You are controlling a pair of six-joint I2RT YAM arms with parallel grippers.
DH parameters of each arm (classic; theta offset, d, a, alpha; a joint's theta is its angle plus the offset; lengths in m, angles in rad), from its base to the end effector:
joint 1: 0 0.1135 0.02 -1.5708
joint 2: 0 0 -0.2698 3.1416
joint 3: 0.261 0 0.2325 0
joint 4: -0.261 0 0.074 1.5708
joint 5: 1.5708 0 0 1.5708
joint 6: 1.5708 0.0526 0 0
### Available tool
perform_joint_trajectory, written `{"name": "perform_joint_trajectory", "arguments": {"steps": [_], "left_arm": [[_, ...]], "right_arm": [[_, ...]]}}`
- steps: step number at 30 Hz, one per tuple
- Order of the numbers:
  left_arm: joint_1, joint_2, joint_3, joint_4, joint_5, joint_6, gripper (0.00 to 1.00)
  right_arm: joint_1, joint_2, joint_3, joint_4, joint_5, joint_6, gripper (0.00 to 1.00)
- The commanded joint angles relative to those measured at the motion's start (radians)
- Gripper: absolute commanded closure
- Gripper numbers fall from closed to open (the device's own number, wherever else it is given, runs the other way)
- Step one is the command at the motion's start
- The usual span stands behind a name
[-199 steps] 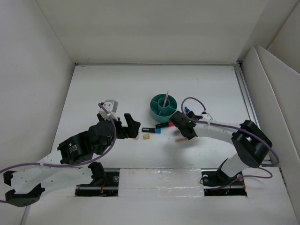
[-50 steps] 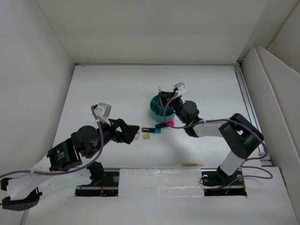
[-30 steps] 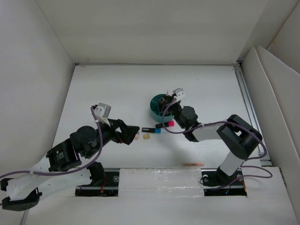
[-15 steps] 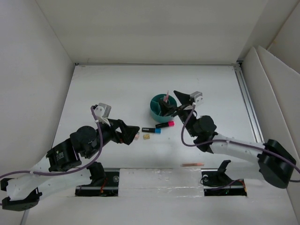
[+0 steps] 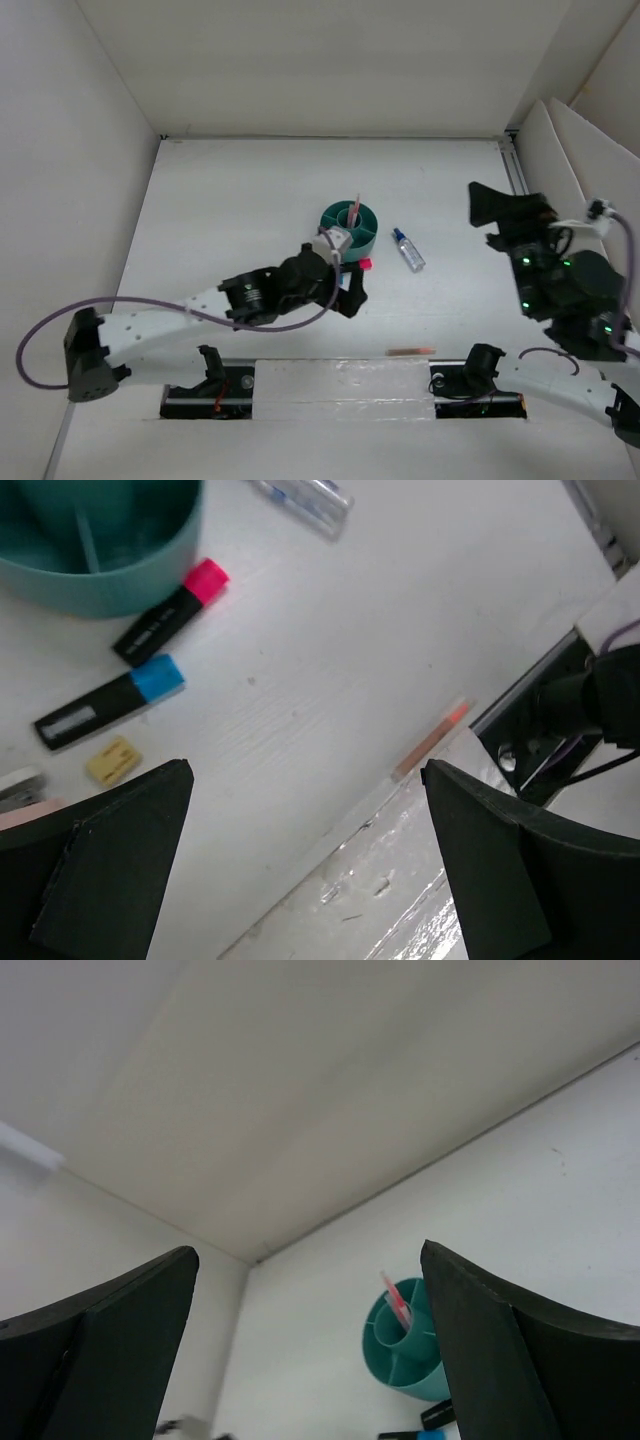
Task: Sort the stationery into containers
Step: Place the pen in the storage box, then pick up the pen from the corner of the board.
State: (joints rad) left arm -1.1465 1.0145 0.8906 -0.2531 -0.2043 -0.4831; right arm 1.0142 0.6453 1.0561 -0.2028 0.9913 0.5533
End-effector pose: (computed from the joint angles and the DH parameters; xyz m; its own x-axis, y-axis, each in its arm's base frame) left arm 0.1022 -0.2002 0.3282 -0.5127 0.0300 -0.8581 0.6511 0.6651 -0.3658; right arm 0.0833 0.0506 0.4417 0.0758 0.6665 -0.7417 -0.0849 0.7454 0.6612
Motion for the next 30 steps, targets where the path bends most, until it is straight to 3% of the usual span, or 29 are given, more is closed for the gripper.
{"name": "perform_joint_trajectory", "arguments": {"steps": [1,5,9,18,30], "left_arm": [[-0.092,0.163,-0.022,0.221,0.112,0.043,0.00],[-0.257,0.432,0.129,0.268,0.072,0.159,0.00],[-0.286,0.623,0.264,0.247,0.072,0.238,0.00],[-0.286,0.707,0.272,0.281,0.158,0.279,0.00],[-0.295,0.829,0.304,0.272,0.088,0.319,0.04]], "right_arm": [[0.006,-0.081,0.122,-0.420,0.040,0.180,0.01],[0.006,-0.111,0.220,-0.530,-0.035,0.168,0.01],[0.006,-0.131,0.242,-0.592,-0.085,0.168,0.01],[0.006,-0.253,0.231,-0.619,-0.140,0.149,0.01],[0.006,-0.299,0.166,-0.577,-0.192,0.140,0.01]]}}
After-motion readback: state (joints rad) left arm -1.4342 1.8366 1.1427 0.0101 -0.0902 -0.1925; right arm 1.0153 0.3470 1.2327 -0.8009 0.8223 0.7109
